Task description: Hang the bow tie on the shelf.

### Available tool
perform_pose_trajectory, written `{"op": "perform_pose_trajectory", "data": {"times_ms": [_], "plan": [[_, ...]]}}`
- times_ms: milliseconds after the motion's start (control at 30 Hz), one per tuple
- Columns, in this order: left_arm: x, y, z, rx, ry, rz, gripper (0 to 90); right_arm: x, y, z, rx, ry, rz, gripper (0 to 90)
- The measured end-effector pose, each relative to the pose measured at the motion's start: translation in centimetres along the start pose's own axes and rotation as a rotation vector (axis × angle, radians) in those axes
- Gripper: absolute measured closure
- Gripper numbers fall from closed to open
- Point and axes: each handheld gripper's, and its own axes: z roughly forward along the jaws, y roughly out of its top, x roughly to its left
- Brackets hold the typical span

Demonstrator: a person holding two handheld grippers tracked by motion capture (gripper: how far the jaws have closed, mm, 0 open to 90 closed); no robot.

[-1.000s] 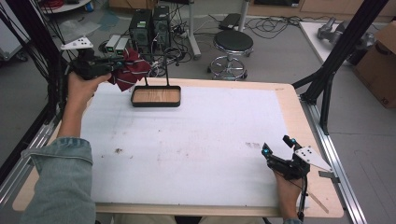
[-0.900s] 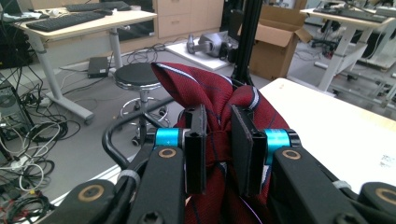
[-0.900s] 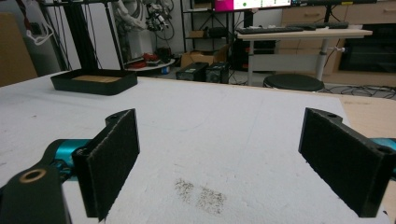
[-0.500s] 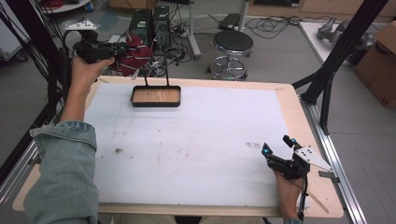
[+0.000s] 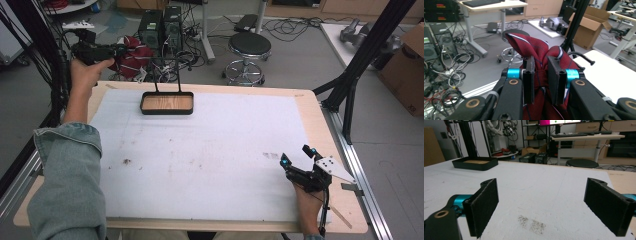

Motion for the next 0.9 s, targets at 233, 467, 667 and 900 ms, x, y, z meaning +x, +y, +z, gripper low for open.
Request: {"op": "perform_pose_trajectory", "data": {"times_ms": [233, 467, 667, 900], "plan": [[1.0, -2.0, -0.3, 0.036, 0.012, -0.008, 75.7, 0.0, 0.0, 0.0, 0.002, -0.002, 0.001, 11.5], [1.4, -3.8, -0.5, 0.058, 0.004, -0.019, 75.7, 0.0, 0.0, 0.0, 0.003, -0.003, -0.001, 11.5], [1.6, -5.4, -0.1, 0.079, 0.001, -0.026, 75.7, 0.1, 0.0, 0.1, 0.005, -0.002, -0.002, 11.5], [1.6, -6.6, 1.1, 0.111, 0.015, -0.021, 75.6, 0.1, 0.0, 0.1, 0.011, -0.002, 0.0, 11.5]]}}
